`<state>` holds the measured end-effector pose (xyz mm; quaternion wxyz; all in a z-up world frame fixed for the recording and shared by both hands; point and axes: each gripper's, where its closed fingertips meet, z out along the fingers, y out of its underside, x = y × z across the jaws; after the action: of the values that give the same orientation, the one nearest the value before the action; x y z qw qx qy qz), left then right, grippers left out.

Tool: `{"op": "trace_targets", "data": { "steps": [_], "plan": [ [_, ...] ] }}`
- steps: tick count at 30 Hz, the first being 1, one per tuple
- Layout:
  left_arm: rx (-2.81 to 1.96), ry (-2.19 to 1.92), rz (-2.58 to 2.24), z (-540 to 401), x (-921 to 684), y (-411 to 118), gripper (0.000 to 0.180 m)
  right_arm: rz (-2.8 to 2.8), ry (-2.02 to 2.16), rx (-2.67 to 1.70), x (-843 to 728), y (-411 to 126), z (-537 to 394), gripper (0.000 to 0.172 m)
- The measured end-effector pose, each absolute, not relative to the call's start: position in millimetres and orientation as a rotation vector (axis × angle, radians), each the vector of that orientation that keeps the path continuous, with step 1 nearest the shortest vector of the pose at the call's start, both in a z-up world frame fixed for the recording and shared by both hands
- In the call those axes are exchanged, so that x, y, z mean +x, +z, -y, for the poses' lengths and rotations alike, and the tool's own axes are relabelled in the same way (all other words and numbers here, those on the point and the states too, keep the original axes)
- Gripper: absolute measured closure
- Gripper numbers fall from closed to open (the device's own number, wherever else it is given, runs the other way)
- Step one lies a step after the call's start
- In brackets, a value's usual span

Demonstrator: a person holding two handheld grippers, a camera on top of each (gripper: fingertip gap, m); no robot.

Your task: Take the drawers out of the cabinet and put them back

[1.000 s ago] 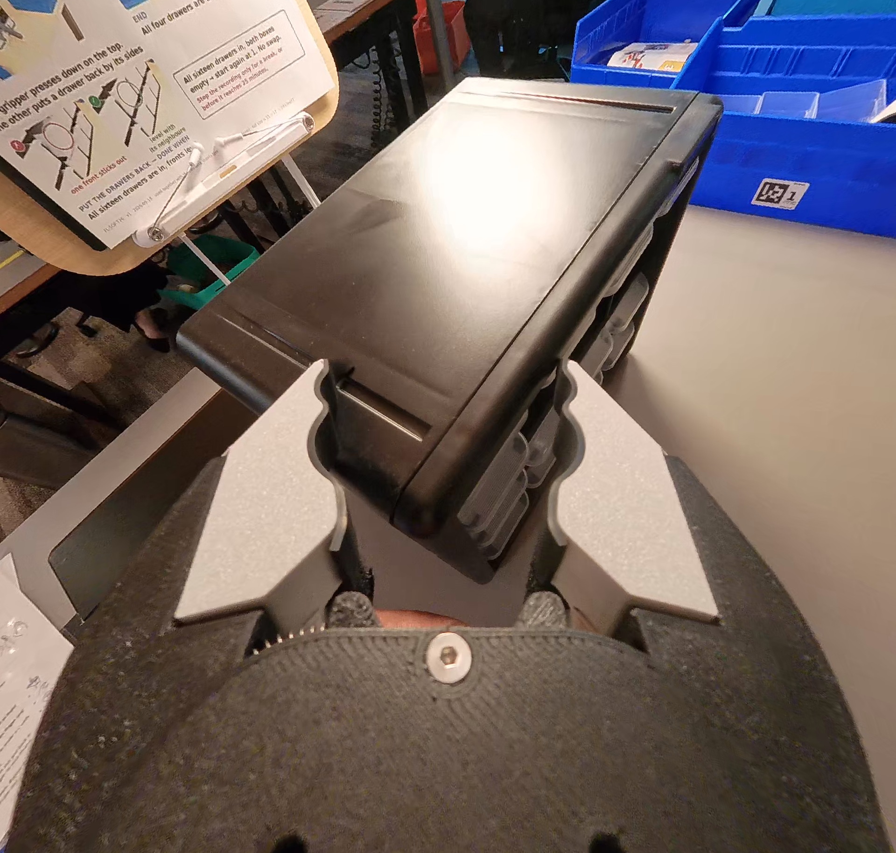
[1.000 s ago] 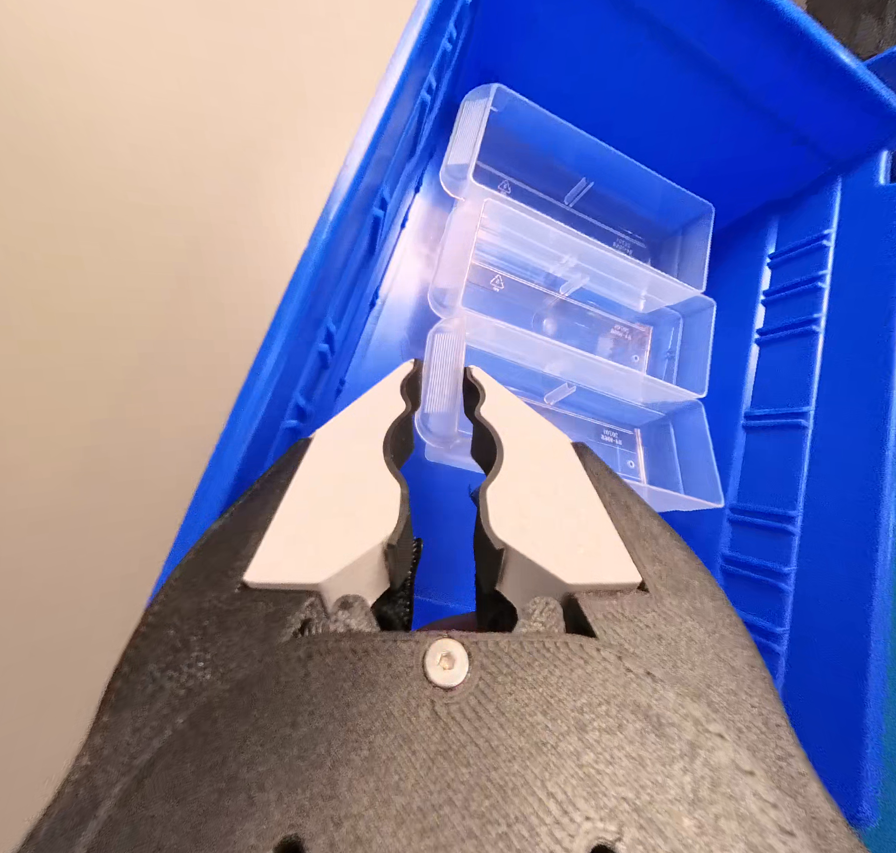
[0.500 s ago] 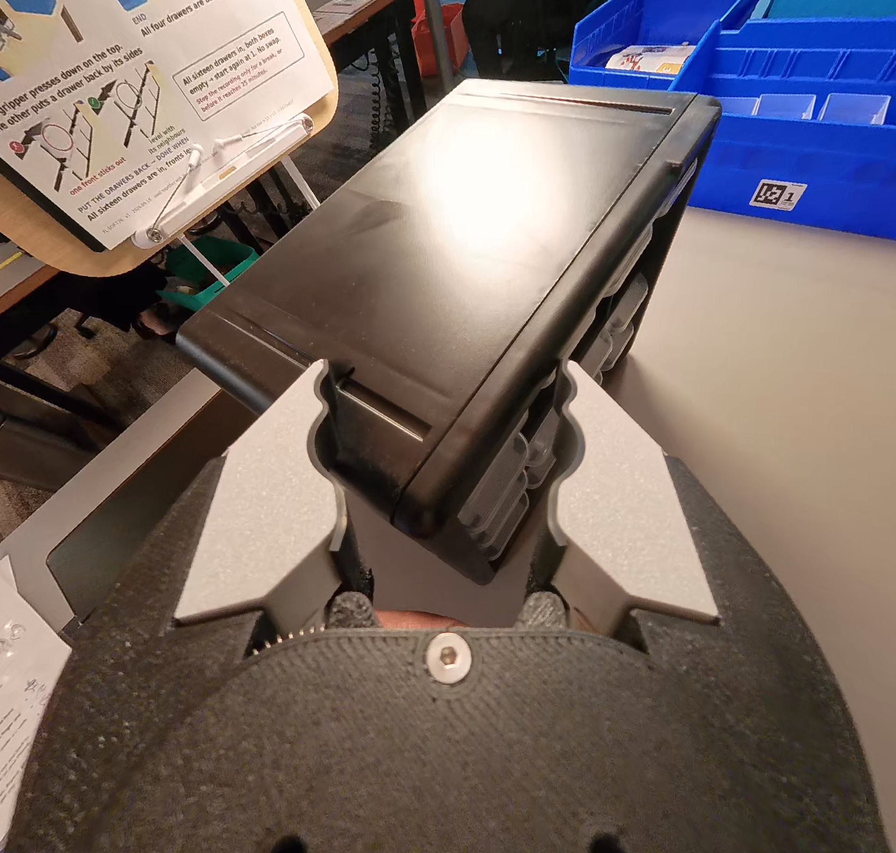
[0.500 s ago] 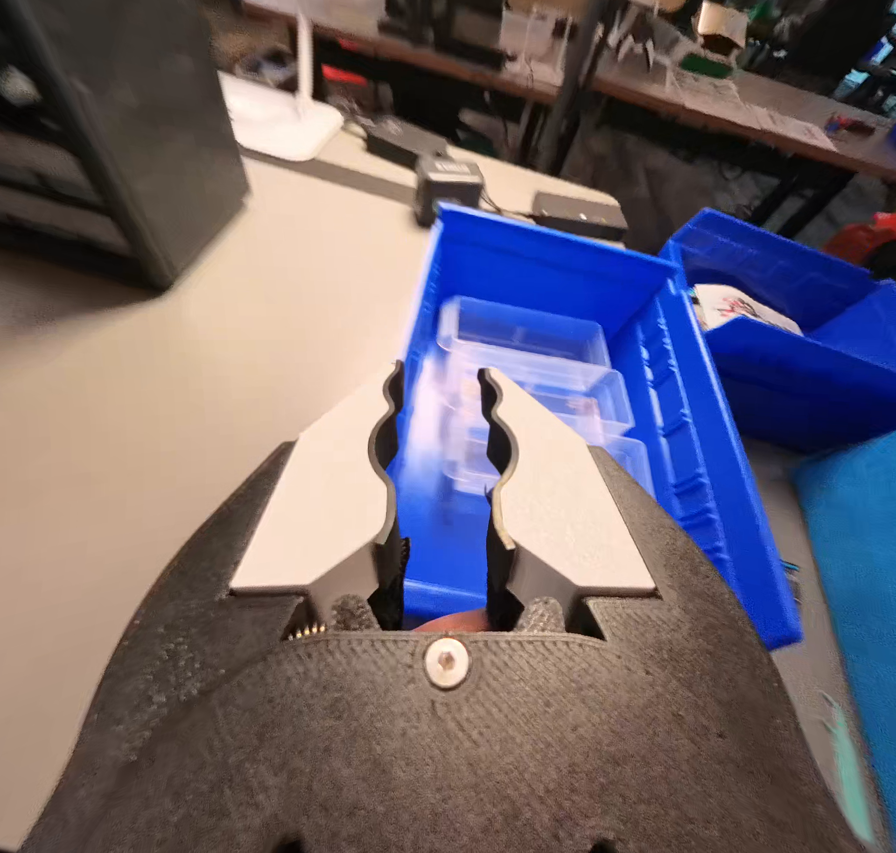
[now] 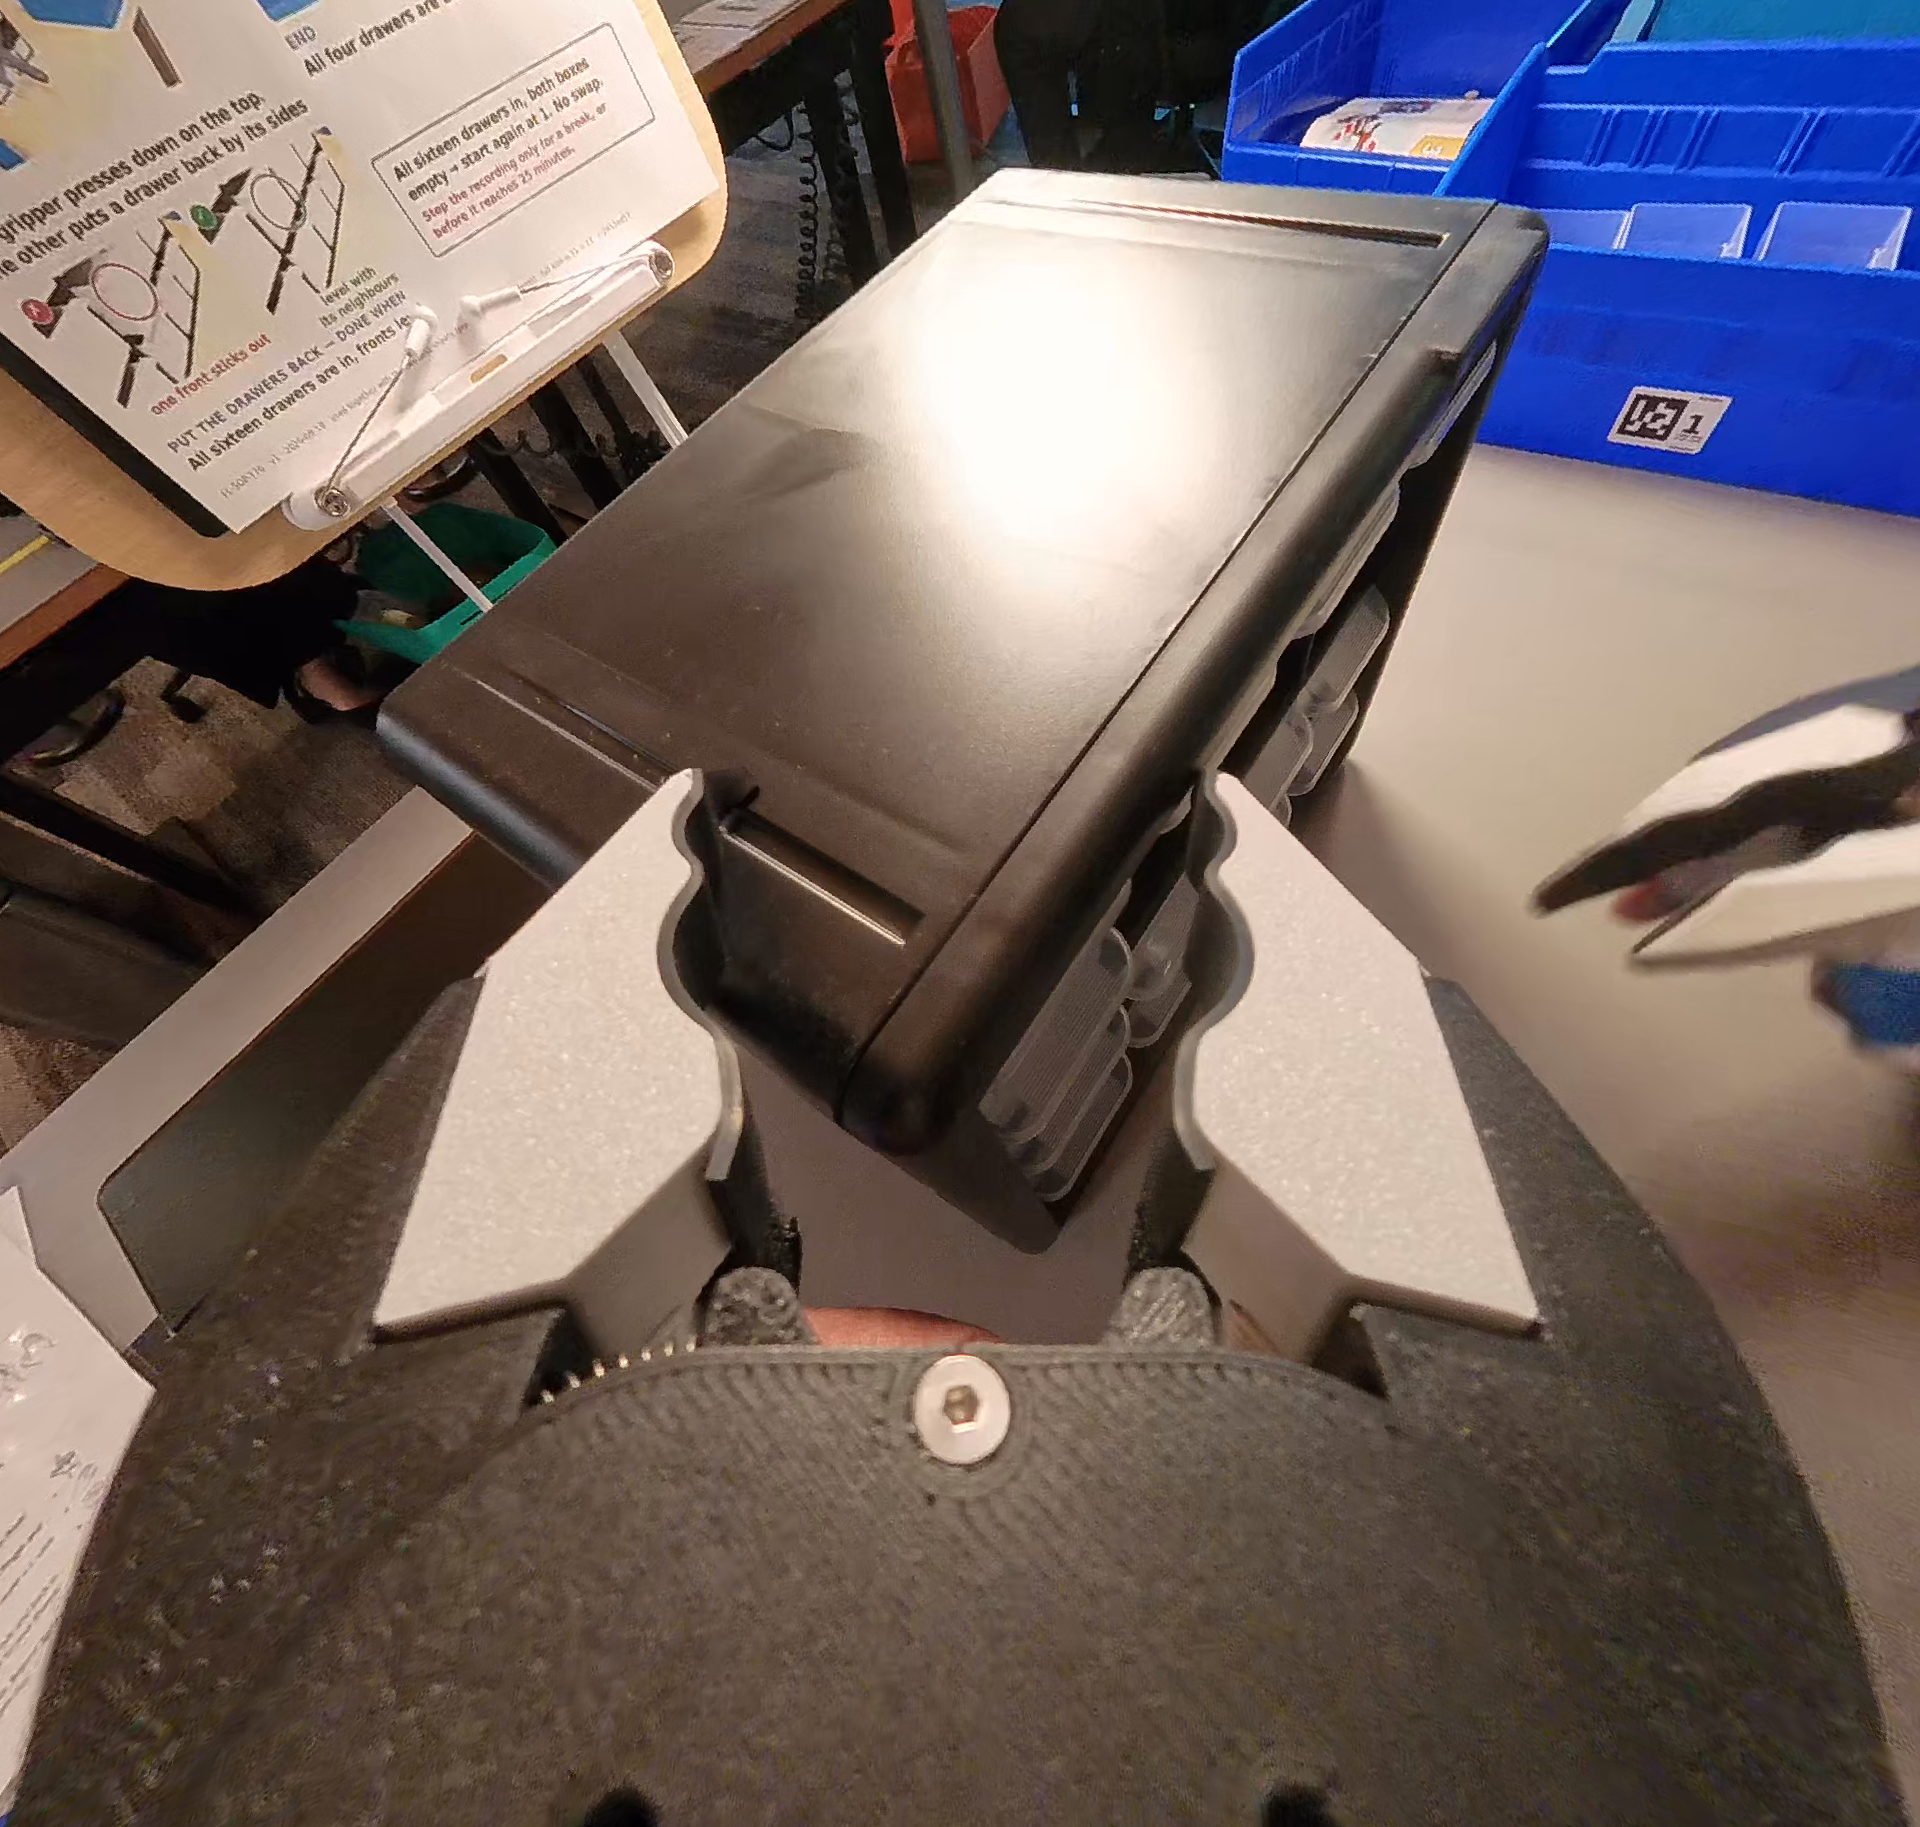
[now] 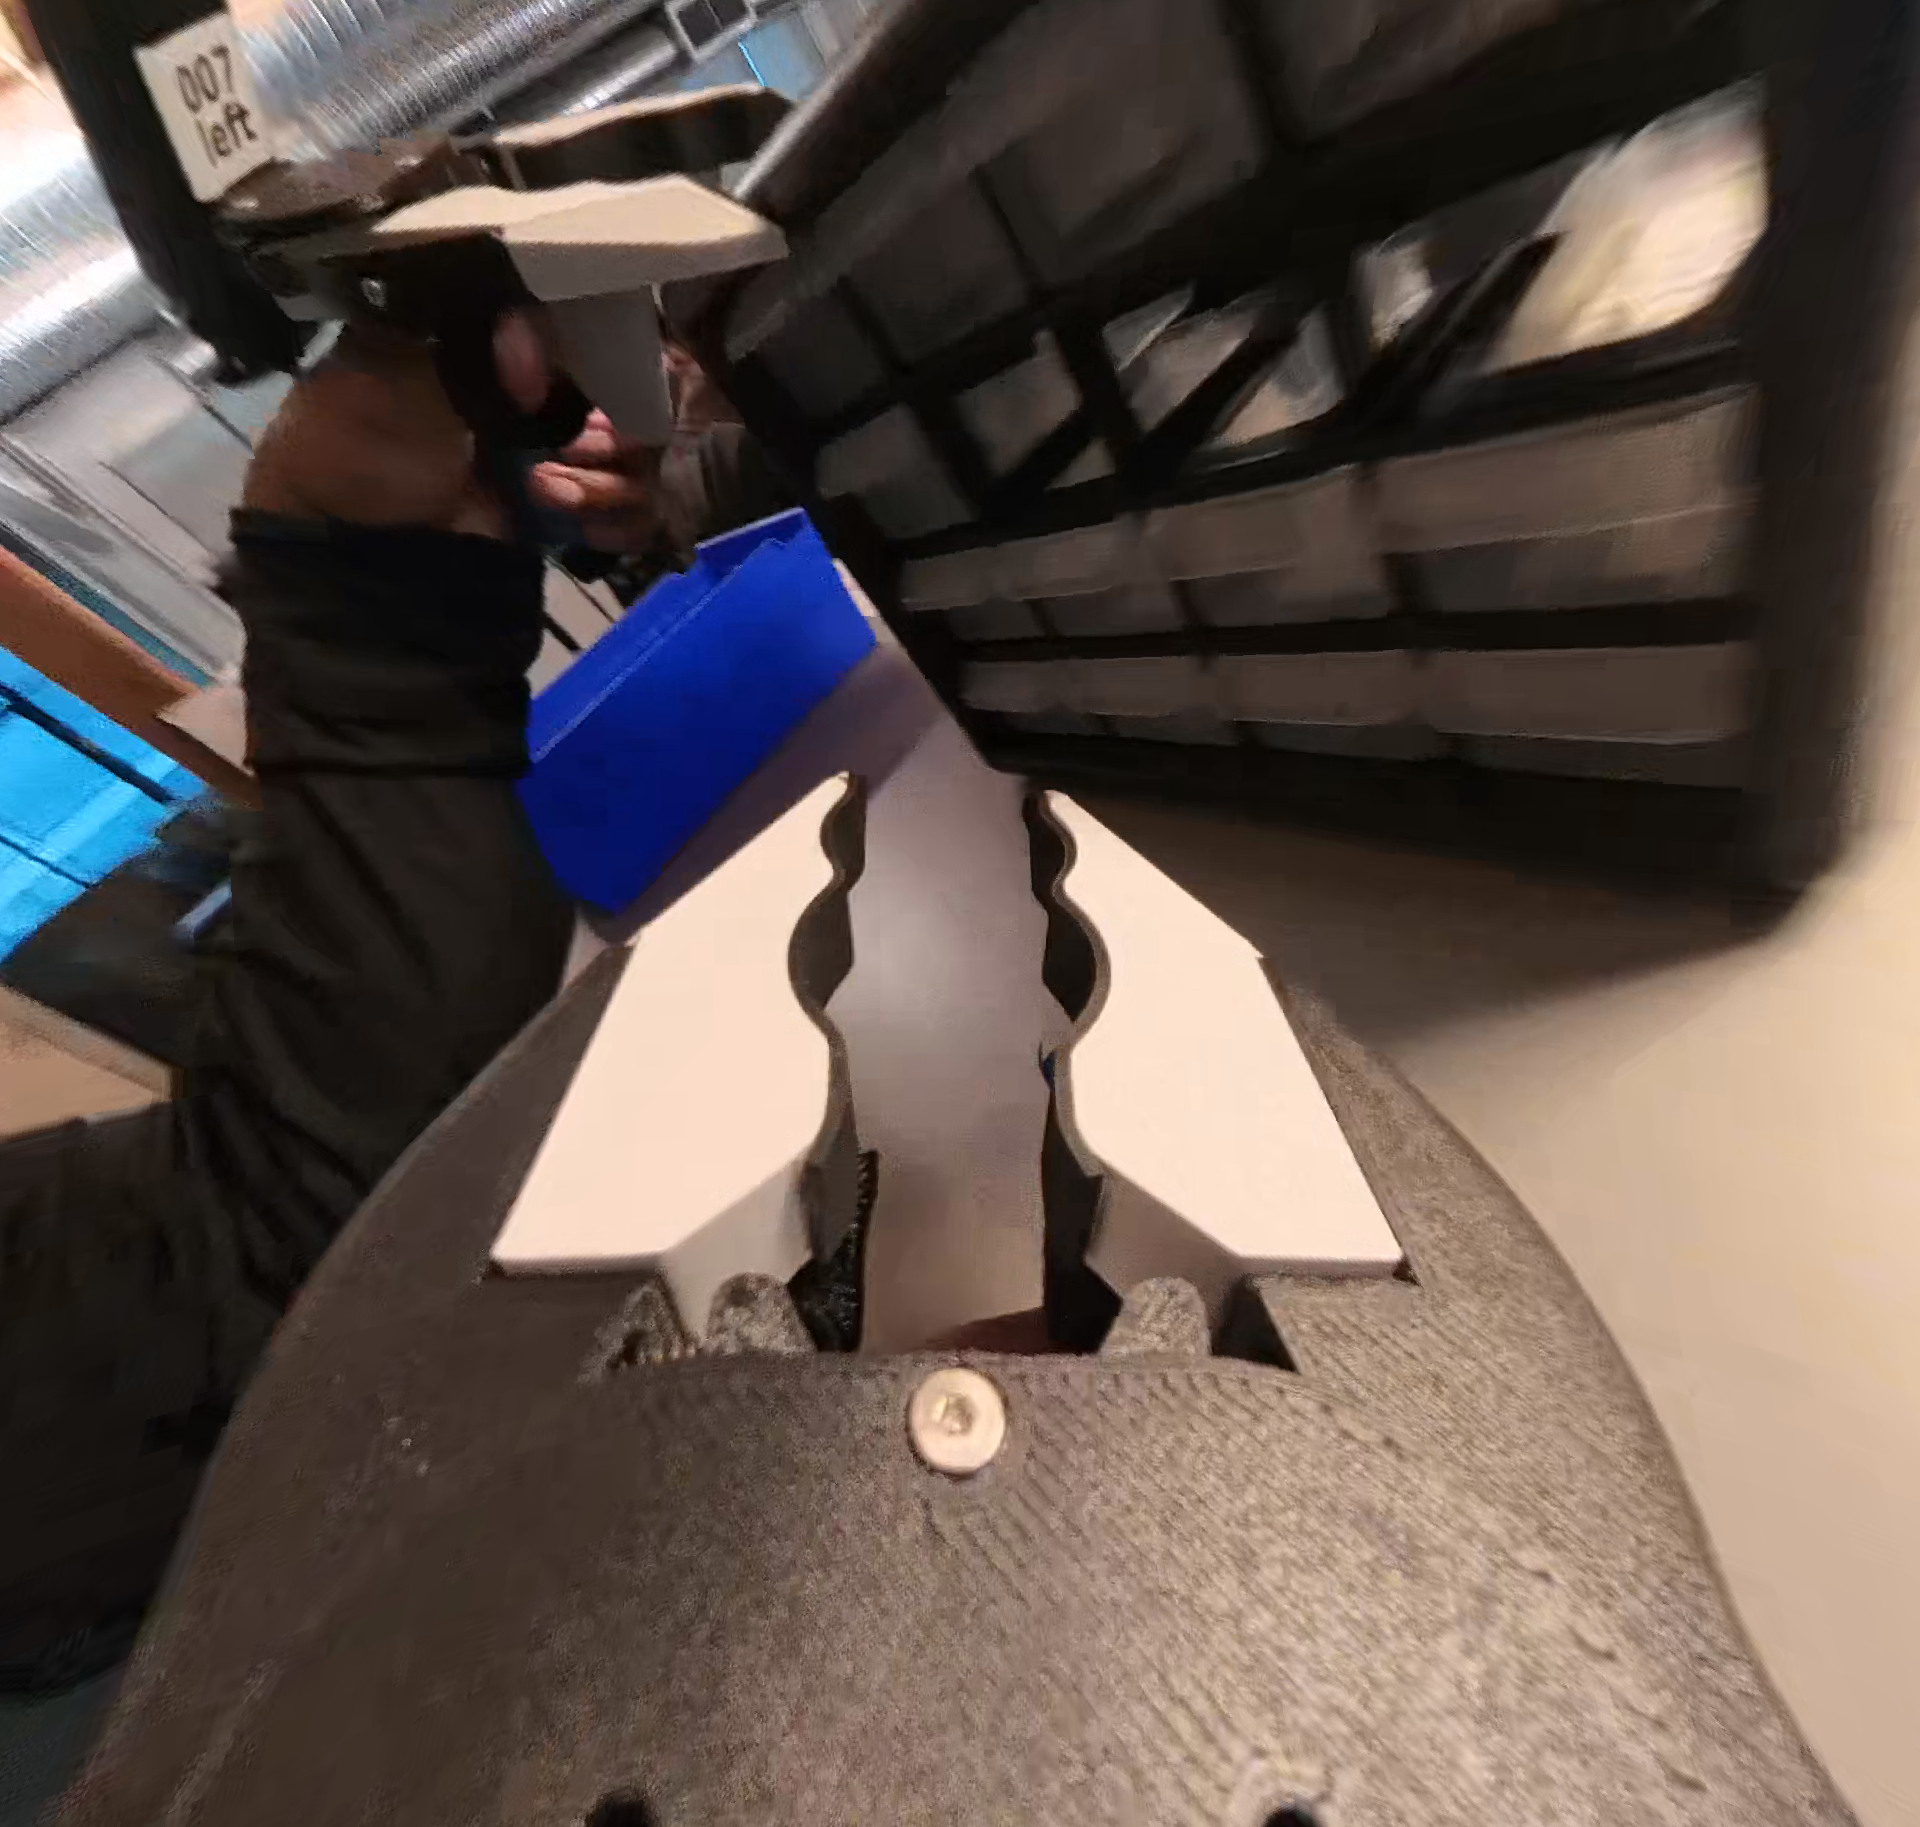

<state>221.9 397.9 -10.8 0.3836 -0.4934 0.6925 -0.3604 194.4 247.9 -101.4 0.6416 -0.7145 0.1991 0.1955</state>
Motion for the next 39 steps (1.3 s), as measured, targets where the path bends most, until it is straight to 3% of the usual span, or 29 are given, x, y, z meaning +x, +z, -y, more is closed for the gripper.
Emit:
{"op": "trace_targets", "data": {
  "steps": [7,15,22,39],
  "plan": [
    [-1.254,-0.941,-1.766,-398,221,-10,0.090,-0.550,0.587,-1.482,178,-88,-346,0.138],
    [-1.253,-0.953,-1.765,-398,221,-10,0.091,-0.602,0.536,-1.394,188,-77,-388,0.138],
    [-1.255,-0.940,-1.765,-398,221,-10,0.090,-0.590,0.496,-1.291,193,-70,-393,0.158],
    [-1.256,-0.935,-1.765,-398,221,-10,0.090,-0.536,0.677,-1.164,109,-68,-312,0.166]
  ]
}}
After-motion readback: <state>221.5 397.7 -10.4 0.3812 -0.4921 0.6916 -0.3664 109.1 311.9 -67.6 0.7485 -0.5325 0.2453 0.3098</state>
